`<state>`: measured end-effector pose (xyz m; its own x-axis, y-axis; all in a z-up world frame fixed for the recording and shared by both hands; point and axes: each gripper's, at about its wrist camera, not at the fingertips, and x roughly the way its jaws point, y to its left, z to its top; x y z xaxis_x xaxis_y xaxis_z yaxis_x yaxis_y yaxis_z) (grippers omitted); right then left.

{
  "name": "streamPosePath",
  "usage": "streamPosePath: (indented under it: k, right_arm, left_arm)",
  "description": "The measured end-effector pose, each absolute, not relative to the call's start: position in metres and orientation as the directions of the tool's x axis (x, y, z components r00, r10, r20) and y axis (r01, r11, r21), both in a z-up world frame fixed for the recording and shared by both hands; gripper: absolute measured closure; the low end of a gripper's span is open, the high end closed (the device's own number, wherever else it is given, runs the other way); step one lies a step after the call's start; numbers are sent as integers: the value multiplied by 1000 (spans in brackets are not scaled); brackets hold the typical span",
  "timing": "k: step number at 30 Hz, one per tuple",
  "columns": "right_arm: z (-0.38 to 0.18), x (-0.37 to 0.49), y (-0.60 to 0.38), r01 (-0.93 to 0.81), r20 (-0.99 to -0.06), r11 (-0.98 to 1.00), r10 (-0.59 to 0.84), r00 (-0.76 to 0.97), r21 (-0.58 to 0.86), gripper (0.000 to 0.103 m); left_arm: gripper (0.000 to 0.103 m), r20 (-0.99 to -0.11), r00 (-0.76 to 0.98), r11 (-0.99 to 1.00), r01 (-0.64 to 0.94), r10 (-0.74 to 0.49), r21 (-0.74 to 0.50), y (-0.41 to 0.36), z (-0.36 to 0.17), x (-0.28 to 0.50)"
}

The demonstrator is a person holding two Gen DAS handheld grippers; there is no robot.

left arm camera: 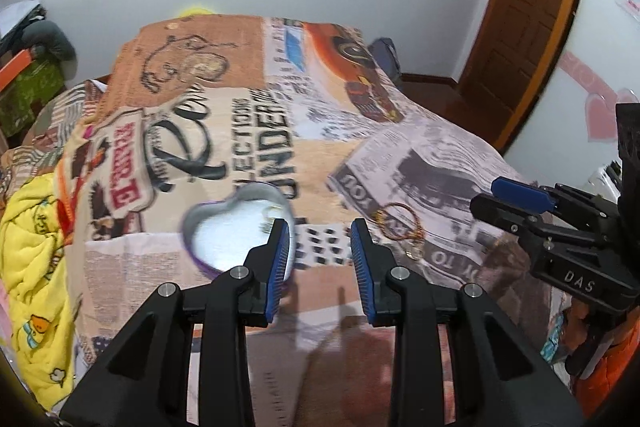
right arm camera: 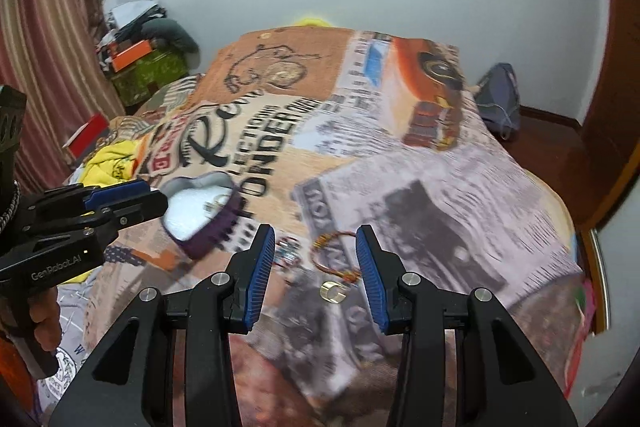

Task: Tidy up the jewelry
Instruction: 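Move both grippers back toward the remaining jewelry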

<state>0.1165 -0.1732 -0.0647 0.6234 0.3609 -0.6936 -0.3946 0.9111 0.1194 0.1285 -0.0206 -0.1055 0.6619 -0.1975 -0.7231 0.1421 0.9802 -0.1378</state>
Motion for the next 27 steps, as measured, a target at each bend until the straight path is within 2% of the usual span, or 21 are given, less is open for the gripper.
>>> streamPosePath:
  k: [11, 21, 27]
  right_arm:
    - [-85, 117, -224, -298, -740, 948, 277, 614, 107, 64]
    - [-110, 117, -222, -317, -781, 939, 295, 551, 131, 64]
    - [-116, 118, -215, -346, -788, 925, 328, 520, 157, 64]
  left_arm:
    - [72, -793, 550, 962, 218, -262, -167, -61, -146, 149]
    - [72, -836, 439, 939, 247, -330, -241, -79, -184, 165]
    - [72, -836, 438, 939, 238, -332, -248, -81, -194, 177]
